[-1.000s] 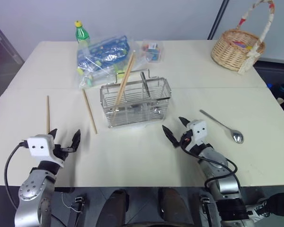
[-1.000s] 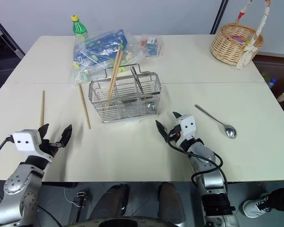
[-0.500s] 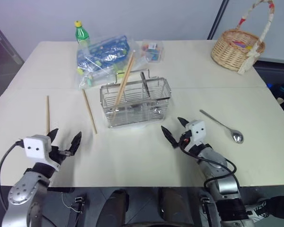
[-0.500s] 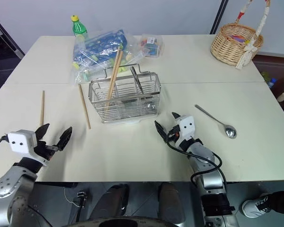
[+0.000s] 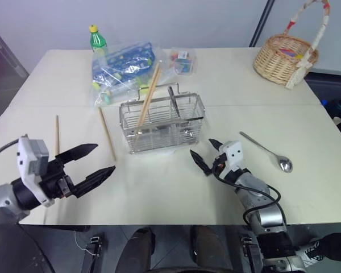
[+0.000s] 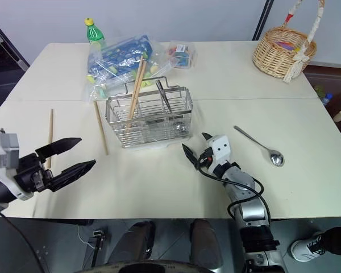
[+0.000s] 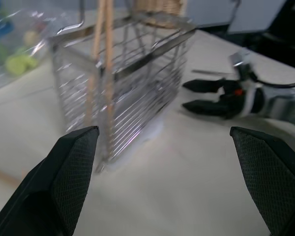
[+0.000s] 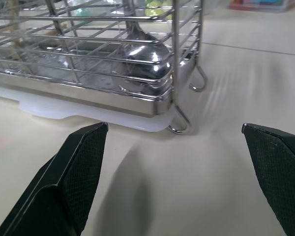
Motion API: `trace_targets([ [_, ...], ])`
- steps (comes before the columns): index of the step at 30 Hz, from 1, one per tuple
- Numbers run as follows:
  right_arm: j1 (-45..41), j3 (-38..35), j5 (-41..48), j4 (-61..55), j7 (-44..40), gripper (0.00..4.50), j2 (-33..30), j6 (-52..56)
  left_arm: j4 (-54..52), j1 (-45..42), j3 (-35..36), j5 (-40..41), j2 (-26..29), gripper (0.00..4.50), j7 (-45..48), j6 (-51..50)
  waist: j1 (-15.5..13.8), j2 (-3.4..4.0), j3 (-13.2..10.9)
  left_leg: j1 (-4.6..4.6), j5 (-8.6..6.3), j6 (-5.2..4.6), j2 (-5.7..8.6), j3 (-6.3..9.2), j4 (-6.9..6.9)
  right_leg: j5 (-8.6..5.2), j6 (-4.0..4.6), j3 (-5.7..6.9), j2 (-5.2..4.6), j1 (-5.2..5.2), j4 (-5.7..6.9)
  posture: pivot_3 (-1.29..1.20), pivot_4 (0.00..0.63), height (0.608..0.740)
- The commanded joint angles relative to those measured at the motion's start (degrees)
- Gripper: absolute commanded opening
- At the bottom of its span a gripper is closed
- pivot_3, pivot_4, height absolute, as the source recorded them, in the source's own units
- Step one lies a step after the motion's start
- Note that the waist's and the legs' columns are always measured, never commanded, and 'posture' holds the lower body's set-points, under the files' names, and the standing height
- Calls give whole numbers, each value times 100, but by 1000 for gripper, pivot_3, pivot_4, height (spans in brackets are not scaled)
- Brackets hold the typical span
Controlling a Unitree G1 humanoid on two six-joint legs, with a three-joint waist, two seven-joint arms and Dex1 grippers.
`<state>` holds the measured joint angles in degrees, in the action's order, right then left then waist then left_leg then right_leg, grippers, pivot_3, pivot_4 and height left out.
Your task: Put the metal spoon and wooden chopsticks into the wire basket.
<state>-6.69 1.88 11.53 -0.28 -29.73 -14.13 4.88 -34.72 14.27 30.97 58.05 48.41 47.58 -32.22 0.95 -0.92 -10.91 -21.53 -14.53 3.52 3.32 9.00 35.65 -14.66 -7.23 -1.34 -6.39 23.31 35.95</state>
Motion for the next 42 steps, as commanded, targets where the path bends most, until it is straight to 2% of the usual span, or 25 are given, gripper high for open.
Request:
trace_targets([
  [1,-115,-176,164,-216,38,4500,-53,156,35,-272,-366,71,52,4486,308,-68,11,0,0,0,0,0,0,0,-1,0,0,0,0,0,0,0,150,740],
  [7,-462,-619,516,-486,385,4500,-220,1278,436,-816,-1300,-609,-84,4486,850,235,9,6,-3,2,0,0,-1,-1,-10,1,0,-1,2,3,2,0,150,740],
  [14,-679,-984,660,-1077,482,4500,-886,2352,1099,-1391,-2167,-1564,-556,4486,1210,936,-20,9,-5,0,1,0,-1,-1,-12,2,-1,-2,3,5,0,0,150,740],
  [19,-889,-1654,995,-1544,378,4500,-1825,3415,1447,-1641,-2475,-2042,-854,4486,1279,1347,-25,17,-9,-2,1,0,1,-4,-13,2,-2,-2,-2,6,-2,0,150,740],
  [24,-710,-1884,1358,-1902,-224,4500,-2740,4035,1508,-1644,-2577,-2153,-1040,4486,1301,1450,-15,14,-9,-4,-2,-5,0,-6,-14,3,-5,-1,-3,5,-6,0,150,740],
  [29,-334,-1991,1498,-1669,-930,4500,-3419,4143,1396,-1613,-2668,-2189,-1189,4486,1252,1459,-31,12,-9,-6,-2,-7,-1,-9,-10,3,-7,-1,-3,1,-13,0,150,740],
  [34,-72,-1872,1258,-713,-1628,4500,-3966,3682,1540,-1685,-2777,-2508,-1371,4486,1127,1723,-34,12,-9,-7,-3,-7,1,-13,-5,5,-9,-1,-5,-6,-25,0,150,740],
  [42,-403,-1596,821,853,-2159,4500,-4233,2917,1290,-1566,-2880,-2731,-1469,4486,1000,1859,-20,13,-9,-3,-3,-8,0,-19,-3,10,-17,-2,-5,-11,-27,0,150,740],
])
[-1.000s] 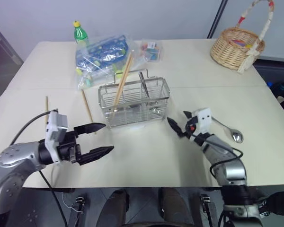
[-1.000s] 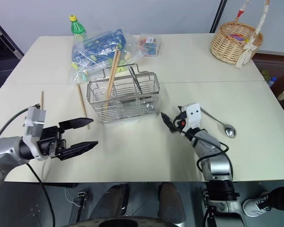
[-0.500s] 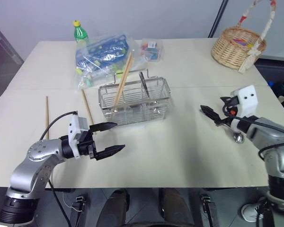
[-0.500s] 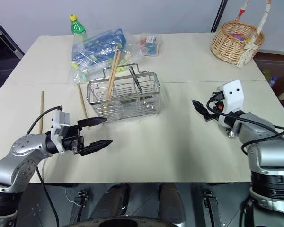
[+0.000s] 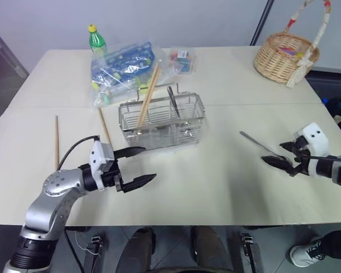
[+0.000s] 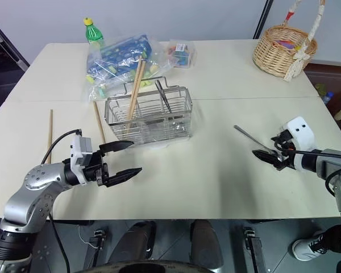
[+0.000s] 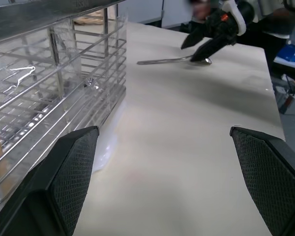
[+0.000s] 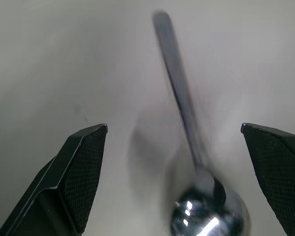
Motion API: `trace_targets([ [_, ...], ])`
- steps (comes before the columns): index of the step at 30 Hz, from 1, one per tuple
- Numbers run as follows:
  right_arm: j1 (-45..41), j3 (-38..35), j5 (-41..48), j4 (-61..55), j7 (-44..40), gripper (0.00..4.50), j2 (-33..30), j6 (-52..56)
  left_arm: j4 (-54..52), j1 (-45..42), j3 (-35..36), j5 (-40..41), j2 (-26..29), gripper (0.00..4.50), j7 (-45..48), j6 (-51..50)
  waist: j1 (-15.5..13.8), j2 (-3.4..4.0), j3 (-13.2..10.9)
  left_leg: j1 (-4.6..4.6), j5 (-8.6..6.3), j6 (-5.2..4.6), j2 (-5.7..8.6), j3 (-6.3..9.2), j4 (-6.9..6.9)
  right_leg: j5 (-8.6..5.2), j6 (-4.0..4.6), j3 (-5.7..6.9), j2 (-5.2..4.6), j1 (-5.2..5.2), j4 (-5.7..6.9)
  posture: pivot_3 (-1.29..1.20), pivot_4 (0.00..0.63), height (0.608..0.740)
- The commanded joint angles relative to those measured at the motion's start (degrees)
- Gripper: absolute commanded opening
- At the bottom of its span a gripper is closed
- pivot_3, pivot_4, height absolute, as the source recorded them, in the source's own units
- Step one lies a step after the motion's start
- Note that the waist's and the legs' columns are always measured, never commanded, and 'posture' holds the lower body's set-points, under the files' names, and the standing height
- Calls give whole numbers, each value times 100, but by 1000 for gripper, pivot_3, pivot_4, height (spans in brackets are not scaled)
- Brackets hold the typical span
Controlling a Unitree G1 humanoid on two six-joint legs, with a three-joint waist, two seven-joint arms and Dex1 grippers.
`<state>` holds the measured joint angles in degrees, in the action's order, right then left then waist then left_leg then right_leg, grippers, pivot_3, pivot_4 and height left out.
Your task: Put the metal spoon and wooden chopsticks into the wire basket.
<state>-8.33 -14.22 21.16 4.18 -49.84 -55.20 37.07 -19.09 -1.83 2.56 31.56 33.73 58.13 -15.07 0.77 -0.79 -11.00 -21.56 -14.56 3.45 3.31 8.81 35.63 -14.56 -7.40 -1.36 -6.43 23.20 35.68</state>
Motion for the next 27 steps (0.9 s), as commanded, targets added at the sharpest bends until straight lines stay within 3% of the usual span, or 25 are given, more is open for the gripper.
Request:
trace_targets([
  [1,-323,53,-171,557,-208,4500,-134,-359,-304,64,-49,-96,-8,4486,-76,151,0,1,0,0,0,0,0,-1,1,0,-1,0,0,0,-1,0,150,740],
  [11,-1176,518,-205,1683,-1111,4500,-99,-362,-595,244,-43,-39,-41,4486,-354,66,-3,2,0,1,0,0,0,-2,1,3,-5,-2,0,0,-1,0,150,740],
  [23,-1134,826,-330,1539,-1637,4500,-178,-299,-696,293,63,129,-53,4486,-479,71,-1,2,0,2,0,0,0,-3,1,4,-6,-2,0,-1,-1,0,150,740],
  [26,-1100,837,-387,1544,-1605,3645,-164,-332,-743,188,57,211,-49,4500,-493,69,-3,2,0,2,0,0,0,-3,1,4,-7,-2,0,-2,-1,0,150,740],
  [27,-1100,836,-402,1549,-1596,3137,-159,-339,-752,169,57,235,-50,4500,-501,66,-5,2,0,2,0,0,0,-3,1,4,-7,-2,0,-1,0,0,150,740],
])
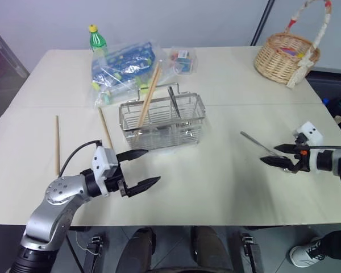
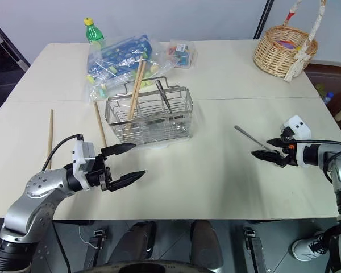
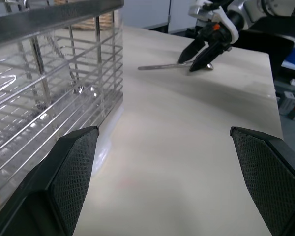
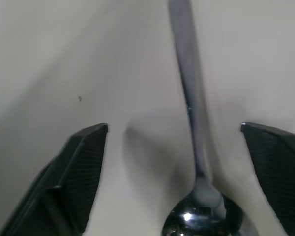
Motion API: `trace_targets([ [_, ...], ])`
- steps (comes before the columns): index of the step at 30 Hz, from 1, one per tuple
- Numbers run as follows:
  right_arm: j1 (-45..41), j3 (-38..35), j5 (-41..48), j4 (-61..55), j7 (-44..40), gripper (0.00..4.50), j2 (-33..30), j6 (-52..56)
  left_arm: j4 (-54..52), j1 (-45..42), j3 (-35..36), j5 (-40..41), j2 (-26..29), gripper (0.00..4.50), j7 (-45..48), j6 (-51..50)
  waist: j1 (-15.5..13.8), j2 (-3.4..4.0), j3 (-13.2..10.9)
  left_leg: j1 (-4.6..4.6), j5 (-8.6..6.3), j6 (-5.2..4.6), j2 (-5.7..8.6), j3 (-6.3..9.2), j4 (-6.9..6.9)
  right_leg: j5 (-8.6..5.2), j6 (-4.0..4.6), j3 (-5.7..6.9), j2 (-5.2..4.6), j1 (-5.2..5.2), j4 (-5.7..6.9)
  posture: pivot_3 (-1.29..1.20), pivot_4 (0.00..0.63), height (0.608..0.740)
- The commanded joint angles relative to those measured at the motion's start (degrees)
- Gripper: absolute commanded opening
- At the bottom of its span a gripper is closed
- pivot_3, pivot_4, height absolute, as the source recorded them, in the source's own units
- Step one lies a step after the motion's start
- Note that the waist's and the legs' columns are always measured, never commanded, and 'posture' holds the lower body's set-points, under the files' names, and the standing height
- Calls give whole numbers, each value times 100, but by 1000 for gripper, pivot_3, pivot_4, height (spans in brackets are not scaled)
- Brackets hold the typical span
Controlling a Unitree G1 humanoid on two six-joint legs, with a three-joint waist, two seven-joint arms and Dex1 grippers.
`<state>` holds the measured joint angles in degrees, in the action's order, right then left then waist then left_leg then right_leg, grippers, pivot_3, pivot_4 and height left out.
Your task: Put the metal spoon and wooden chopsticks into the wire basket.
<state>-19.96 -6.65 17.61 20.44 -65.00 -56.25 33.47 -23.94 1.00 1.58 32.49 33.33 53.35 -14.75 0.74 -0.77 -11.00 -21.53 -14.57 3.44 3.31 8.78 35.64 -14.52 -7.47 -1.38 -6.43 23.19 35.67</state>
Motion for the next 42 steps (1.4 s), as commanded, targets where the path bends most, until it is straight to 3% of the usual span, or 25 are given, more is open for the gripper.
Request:
trace_targets([
  [1,58,77,-61,-65,-69,2591,-47,15,-272,-126,151,153,-8,4500,-24,41,-3,0,0,0,0,0,0,0,1,0,0,0,0,-1,0,0,150,740],
  [6,-10,106,-87,-50,-70,30,-26,48,-260,-205,144,159,-5,4500,6,110,0,-1,1,0,0,0,0,0,1,1,-1,0,0,-1,0,0,150,740],
  [19,-232,32,-177,-158,242,30,86,112,-125,-305,16,64,-99,4500,97,215,8,-3,3,3,0,0,1,-1,6,1,-2,-1,-1,-6,0,0,150,740],
  [31,-200,-899,153,-1547,2074,30,966,675,137,-685,36,256,-249,4500,234,71,-7,-2,2,1,0,0,1,-3,9,4,-5,-4,0,-1,8,0,150,740],
  [42,-1524,-1252,253,-2328,3696,30,1650,700,345,-937,293,743,-98,4500,464,-250,24,-1,1,0,0,0,2,-3,5,5,-6,-5,-1,6,11,0,150,740],
])
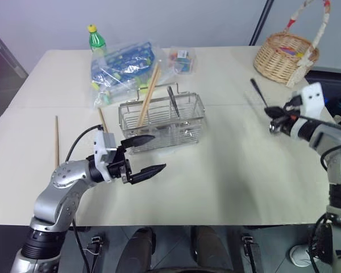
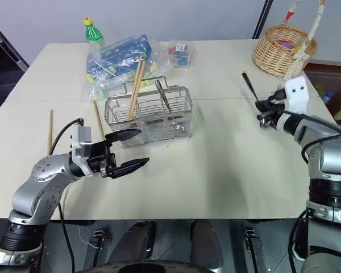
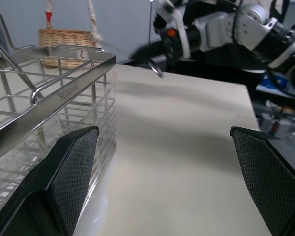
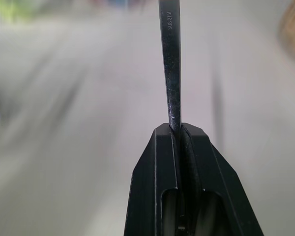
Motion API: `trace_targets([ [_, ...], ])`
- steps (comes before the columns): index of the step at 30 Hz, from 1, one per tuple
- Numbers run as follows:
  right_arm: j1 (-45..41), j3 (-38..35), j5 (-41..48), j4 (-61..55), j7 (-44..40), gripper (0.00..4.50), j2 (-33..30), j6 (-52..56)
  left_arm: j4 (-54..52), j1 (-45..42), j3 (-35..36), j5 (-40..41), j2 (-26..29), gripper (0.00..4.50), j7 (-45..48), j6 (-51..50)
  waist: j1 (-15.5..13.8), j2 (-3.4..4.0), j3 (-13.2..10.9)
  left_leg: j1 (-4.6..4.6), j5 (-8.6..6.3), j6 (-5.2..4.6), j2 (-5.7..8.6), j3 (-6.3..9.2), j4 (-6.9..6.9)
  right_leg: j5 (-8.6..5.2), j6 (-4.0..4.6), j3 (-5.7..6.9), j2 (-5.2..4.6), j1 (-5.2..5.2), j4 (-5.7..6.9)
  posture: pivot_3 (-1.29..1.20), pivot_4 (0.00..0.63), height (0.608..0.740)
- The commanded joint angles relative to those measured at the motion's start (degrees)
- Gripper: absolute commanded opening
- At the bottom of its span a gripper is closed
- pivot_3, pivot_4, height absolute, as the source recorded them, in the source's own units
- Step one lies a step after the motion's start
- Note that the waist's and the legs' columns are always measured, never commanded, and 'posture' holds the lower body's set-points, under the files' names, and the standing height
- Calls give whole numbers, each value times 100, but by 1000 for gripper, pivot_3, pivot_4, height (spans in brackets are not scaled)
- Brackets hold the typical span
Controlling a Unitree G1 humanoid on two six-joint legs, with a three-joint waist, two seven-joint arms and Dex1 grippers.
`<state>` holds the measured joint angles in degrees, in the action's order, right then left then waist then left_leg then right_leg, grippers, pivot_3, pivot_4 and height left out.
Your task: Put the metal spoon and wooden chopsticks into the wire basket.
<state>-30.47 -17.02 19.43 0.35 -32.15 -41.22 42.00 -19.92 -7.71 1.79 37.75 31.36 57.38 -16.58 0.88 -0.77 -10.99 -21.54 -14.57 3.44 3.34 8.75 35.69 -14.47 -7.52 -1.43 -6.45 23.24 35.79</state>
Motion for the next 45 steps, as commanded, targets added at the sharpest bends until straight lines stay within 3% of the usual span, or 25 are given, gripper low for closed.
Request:
trace_targets([
  [1,-634,-227,92,-365,546,30,247,-171,-49,-73,303,250,126,4500,72,-99,14,0,0,0,0,0,0,0,1,0,0,0,0,1,2,0,150,740],
  [11,-1303,-41,1163,-1688,1247,30,1825,169,-357,160,731,485,359,4500,-151,-399,11,2,-1,-2,0,0,-1,5,-5,0,0,-1,0,14,17,0,150,740],
  [20,-1234,438,1864,-2125,1415,30,2848,148,-767,479,1254,738,453,4500,-663,-662,21,3,-1,-1,0,0,-2,8,-6,0,0,0,1,19,23,0,150,740],
  [45,-803,1135,1744,-1065,949,30,3405,-717,-1647,1165,1832,1183,477,4500,-1649,-857,27,5,-2,0,0,0,-3,8,-13,0,2,-1,4,23,23,0,150,740],
])
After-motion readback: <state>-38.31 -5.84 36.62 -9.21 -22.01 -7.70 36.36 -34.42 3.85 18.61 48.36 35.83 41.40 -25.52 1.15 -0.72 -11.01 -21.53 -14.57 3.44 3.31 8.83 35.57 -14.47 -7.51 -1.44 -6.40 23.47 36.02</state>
